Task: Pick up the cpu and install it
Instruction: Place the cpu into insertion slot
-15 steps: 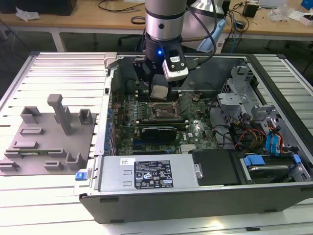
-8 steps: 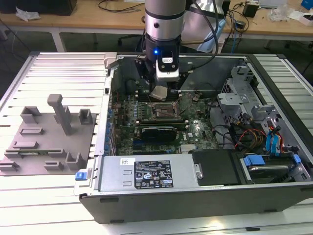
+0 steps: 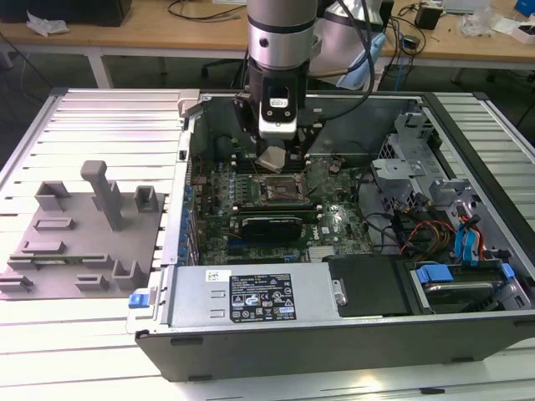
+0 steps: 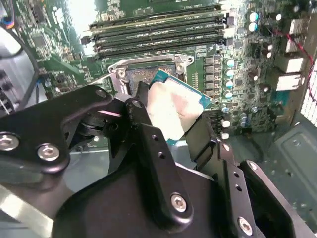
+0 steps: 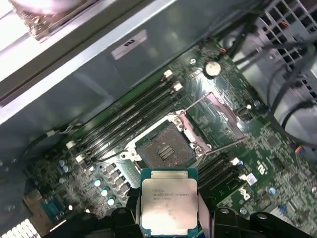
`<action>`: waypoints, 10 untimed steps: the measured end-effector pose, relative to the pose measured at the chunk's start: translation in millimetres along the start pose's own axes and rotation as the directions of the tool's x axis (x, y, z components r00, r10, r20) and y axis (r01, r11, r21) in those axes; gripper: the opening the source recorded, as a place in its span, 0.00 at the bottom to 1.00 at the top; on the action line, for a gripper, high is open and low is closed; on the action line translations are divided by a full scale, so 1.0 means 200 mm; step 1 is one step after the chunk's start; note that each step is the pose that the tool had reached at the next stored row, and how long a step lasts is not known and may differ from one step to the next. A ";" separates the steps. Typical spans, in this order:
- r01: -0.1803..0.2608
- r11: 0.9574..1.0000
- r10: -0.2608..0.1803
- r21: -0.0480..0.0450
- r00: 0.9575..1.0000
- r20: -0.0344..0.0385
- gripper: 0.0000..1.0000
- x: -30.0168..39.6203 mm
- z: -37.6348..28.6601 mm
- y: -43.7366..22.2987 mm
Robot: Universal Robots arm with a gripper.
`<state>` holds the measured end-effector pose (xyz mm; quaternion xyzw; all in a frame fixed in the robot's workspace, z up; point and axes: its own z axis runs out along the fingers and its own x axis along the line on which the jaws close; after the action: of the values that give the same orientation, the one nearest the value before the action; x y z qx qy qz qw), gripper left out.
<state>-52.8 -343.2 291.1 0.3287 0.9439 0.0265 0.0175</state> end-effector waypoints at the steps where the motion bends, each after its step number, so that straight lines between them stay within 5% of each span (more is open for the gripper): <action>1: -0.039 0.999 0.039 0.001 0.999 0.002 0.55 0.000 0.002 0.000; 7: -0.171 0.985 0.171 0.002 0.985 0.011 0.55 0.000 0.007 0.000; 10: -0.262 0.965 0.262 0.002 0.965 0.017 0.55 0.000 0.010 -0.001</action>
<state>-52.8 -343.2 289.0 0.4508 0.8920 0.0239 0.0208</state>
